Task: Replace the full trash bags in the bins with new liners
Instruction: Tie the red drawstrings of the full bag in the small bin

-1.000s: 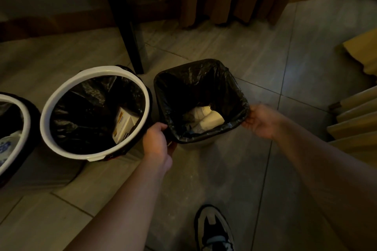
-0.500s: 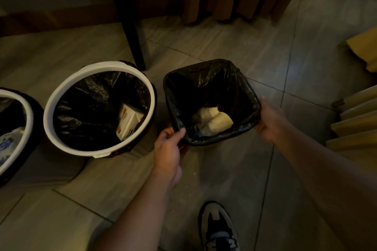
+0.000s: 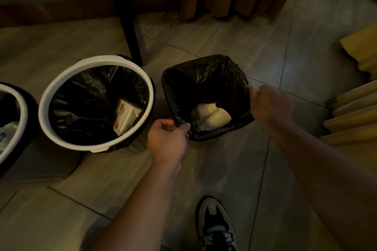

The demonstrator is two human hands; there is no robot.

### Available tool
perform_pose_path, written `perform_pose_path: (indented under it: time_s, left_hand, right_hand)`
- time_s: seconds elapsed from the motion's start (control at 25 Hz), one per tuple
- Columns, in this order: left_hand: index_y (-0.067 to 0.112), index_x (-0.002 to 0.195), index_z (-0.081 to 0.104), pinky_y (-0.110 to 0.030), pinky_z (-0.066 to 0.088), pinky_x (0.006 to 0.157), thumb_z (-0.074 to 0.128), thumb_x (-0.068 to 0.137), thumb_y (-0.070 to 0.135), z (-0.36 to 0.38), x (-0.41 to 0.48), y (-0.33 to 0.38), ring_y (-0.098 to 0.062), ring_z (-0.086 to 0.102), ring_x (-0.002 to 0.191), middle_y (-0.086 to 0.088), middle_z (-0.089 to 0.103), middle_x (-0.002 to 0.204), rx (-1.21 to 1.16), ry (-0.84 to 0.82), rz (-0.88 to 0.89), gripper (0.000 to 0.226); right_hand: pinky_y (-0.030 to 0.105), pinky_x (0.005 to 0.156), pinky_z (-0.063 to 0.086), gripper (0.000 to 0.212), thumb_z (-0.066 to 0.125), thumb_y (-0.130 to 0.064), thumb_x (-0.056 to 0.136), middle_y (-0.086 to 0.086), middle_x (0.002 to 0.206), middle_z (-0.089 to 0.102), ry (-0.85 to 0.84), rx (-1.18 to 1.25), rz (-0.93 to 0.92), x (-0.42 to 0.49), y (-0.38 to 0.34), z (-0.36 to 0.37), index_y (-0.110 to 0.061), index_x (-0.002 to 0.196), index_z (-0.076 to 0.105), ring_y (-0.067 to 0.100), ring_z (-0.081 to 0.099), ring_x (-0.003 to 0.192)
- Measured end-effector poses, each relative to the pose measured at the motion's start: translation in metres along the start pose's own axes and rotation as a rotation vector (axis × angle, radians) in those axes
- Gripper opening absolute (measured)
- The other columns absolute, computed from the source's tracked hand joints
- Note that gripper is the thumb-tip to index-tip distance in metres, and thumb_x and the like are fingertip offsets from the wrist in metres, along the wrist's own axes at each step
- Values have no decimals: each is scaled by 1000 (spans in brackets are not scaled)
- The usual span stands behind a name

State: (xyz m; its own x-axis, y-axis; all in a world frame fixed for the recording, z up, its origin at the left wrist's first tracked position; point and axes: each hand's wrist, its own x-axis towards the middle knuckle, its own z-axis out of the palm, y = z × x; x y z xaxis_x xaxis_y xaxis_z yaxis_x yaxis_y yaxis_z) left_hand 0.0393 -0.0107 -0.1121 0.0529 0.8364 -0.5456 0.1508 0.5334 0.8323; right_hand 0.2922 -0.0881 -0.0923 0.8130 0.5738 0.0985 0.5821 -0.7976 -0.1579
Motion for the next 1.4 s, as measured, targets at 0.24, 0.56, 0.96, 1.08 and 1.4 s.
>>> perform_pose_path:
  time_s: [0.24, 0.56, 0.96, 1.08, 1.4]
  left_hand:
    - [28, 87, 58, -26, 46, 52, 92, 74, 24, -7, 2, 29, -14, 68, 75, 2, 71, 82, 529, -32, 183, 37]
    - [28, 97, 65, -29, 51, 65, 84, 86, 32, 3, -8, 33, -14, 71, 82, 5, 73, 84, 336, -81, 123, 23]
    - [17, 104, 71, -50, 65, 87, 74, 95, 24, 0, -8, 69, -25, 74, 96, -9, 76, 104, 5, -186, -18, 11]
    - [24, 104, 70, -53, 62, 89, 71, 90, 47, -5, -10, 71, -25, 72, 93, -5, 76, 100, 218, -173, 51, 27]
    - [30, 150, 51, -32, 45, 82, 54, 104, 42, 18, 15, 103, -20, 58, 102, -1, 65, 132, 494, -205, 230, 48]
  right_hand:
    - [30, 53, 42, 55, 58, -61, 99, 6, 66, 59, -87, 72, 25, 9, -13, -14, -12, 75, 58, 19, 56, 56]
    - [29, 53, 49, 29, 76, -35, 92, 7, 72, 65, -316, 443, 254, 26, -28, -35, -8, 84, 74, 18, 63, 61]
    - [25, 39, 35, 19, 70, -22, 95, 3, 75, 60, -464, 1261, 677, 33, -11, -28, -11, 110, 69, 10, 45, 44]
    - [30, 52, 46, 29, 74, -39, 86, 6, 87, 67, -307, 951, 611, 41, -3, -32, -13, 96, 68, 19, 62, 66]
    - [43, 87, 62, 14, 65, -27, 102, 14, 108, 74, -472, 986, 445, 96, -34, -21, -15, 98, 68, 27, 73, 96]
